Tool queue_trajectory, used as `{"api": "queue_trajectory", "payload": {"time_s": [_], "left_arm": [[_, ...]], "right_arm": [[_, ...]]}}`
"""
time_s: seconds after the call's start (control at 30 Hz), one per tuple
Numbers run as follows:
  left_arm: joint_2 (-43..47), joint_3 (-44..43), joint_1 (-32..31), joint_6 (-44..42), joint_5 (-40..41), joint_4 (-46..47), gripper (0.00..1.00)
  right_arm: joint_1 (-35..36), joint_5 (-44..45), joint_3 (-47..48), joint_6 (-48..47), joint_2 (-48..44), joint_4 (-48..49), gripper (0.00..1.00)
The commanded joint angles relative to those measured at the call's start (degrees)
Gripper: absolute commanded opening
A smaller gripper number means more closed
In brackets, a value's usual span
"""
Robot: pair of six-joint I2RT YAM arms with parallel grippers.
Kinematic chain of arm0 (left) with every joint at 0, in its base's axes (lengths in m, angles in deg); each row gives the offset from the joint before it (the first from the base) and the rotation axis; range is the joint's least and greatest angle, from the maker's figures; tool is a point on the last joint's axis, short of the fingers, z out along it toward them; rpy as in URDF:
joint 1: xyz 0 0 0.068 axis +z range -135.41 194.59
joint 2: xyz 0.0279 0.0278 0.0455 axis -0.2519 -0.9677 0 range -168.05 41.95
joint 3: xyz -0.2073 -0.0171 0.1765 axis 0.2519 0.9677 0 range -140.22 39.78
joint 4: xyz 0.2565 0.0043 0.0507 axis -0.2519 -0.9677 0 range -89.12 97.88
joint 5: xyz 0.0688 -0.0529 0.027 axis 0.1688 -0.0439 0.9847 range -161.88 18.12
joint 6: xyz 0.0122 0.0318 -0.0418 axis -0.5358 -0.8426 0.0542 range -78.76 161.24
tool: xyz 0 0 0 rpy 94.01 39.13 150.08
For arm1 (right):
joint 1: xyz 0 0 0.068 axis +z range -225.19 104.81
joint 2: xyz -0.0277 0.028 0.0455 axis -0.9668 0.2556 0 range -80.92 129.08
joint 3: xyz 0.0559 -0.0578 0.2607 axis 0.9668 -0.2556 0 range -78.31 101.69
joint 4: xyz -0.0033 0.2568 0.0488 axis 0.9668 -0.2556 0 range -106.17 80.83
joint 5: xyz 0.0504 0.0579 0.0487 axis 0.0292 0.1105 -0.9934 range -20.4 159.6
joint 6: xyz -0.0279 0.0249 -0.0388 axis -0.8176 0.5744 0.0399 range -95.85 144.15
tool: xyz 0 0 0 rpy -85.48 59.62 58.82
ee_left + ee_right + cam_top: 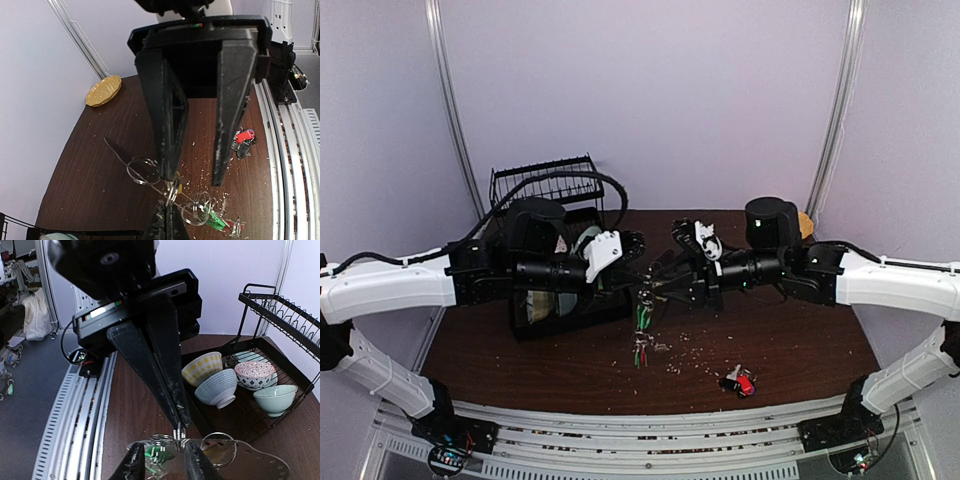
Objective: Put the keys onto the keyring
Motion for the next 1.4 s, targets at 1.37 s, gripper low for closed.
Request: {"api": "queue_trajectory", "payload": {"time_s": [1.37], "left_arm": [[-2.44,-0.52,3.81,2.82,-13.12,2.30,0.20]], "right_arm": [[-0.45,-2.58,1.76,-1.41,-0.73,-0.61,0.00]]}}
